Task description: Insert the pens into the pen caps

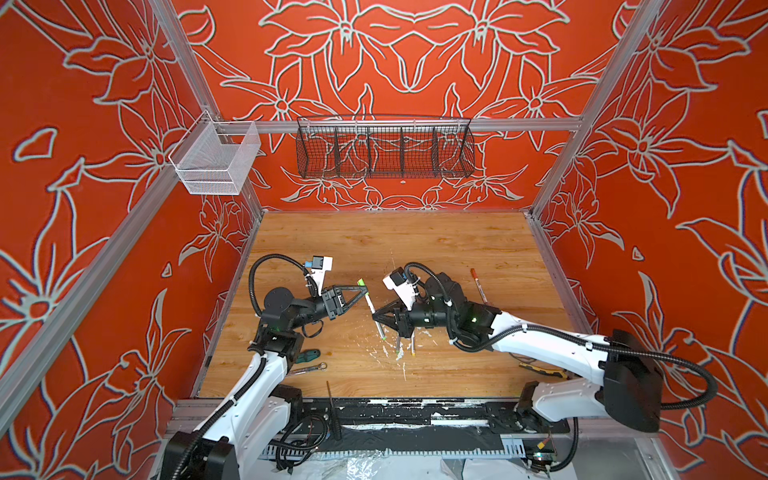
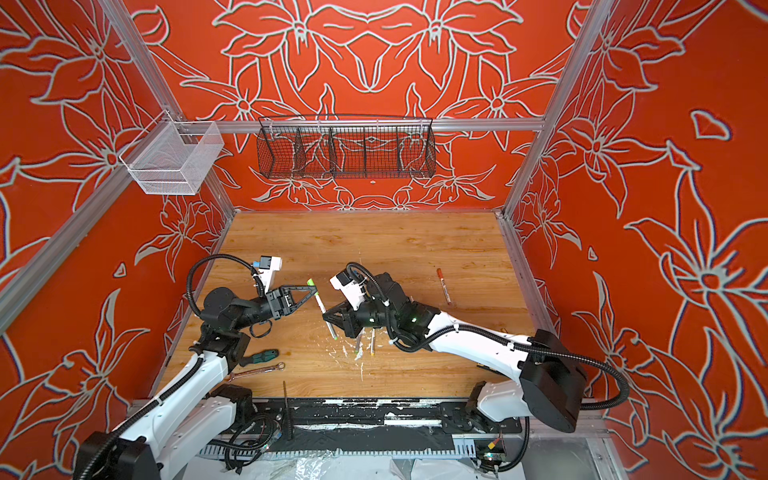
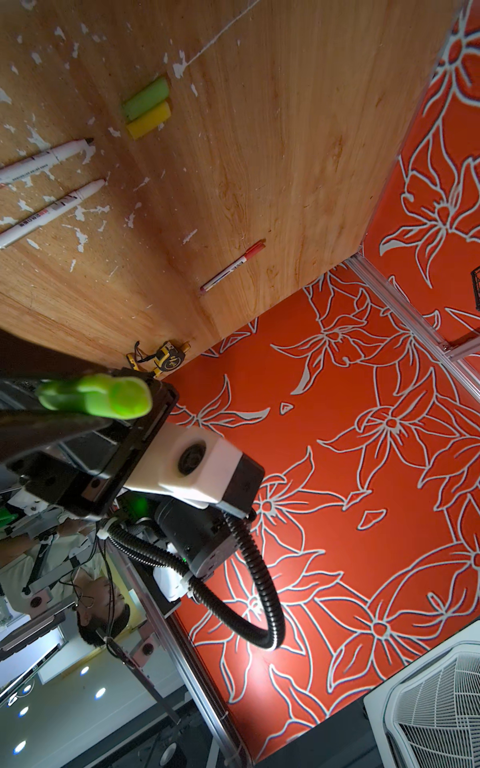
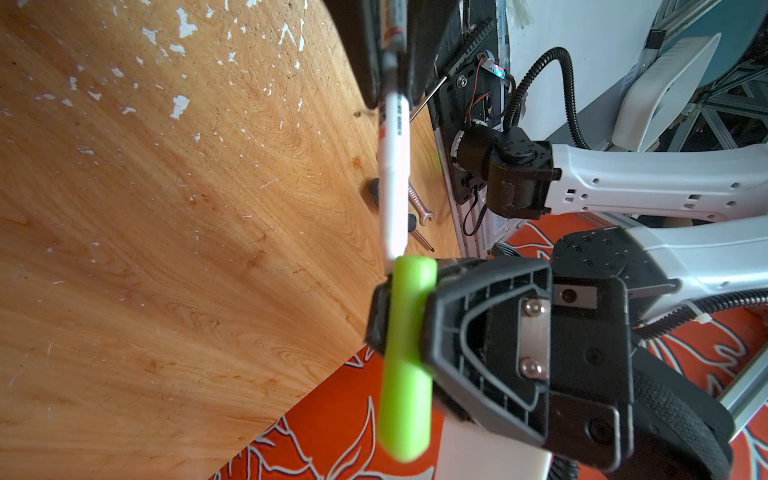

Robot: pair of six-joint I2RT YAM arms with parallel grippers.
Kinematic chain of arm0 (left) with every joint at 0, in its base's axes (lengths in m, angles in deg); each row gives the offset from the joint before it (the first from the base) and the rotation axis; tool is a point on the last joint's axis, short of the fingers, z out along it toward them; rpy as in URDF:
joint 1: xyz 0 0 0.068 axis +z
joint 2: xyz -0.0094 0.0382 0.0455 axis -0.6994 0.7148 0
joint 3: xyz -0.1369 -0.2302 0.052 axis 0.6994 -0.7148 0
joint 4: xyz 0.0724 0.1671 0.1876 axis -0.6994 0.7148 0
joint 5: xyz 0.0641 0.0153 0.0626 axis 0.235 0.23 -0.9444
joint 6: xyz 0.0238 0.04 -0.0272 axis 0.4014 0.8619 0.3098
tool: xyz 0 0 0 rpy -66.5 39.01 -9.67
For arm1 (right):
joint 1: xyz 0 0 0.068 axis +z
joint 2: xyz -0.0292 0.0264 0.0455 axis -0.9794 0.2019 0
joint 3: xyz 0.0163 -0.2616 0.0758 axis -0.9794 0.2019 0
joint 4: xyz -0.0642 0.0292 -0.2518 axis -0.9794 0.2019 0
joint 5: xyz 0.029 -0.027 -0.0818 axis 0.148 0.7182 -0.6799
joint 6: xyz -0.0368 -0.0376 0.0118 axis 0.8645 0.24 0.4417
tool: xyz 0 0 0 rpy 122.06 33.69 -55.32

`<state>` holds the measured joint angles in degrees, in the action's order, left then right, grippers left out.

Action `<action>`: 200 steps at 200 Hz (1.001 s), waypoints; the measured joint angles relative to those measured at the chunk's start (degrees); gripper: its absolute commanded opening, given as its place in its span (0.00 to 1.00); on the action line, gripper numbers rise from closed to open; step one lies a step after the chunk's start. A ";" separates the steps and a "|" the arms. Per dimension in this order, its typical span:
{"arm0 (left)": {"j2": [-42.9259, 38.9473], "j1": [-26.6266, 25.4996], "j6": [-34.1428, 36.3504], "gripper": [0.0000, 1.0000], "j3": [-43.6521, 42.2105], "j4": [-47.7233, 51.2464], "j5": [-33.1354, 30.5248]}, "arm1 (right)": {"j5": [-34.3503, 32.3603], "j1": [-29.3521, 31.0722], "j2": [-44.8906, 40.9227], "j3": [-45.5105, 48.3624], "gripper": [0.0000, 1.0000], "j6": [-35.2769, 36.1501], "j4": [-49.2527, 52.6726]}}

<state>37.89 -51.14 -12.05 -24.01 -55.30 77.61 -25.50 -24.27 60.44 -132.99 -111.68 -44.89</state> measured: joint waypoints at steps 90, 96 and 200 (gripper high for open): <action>-1.79 2.54 0.37 0.00 0.02 0.76 -0.52 | 0.94 0.00 1.40 -0.55 0.05 0.07 0.09; -1.77 2.60 0.35 0.00 0.02 0.74 -0.50 | 1.03 0.00 1.42 -0.55 0.05 0.07 0.15; -1.46 2.71 0.02 0.00 0.02 0.68 -0.46 | 1.09 0.00 1.42 -1.60 0.05 0.85 0.74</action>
<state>36.43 -48.43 -12.02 -23.99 -54.63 77.15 -24.41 -24.27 61.86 -134.58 -110.82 -44.15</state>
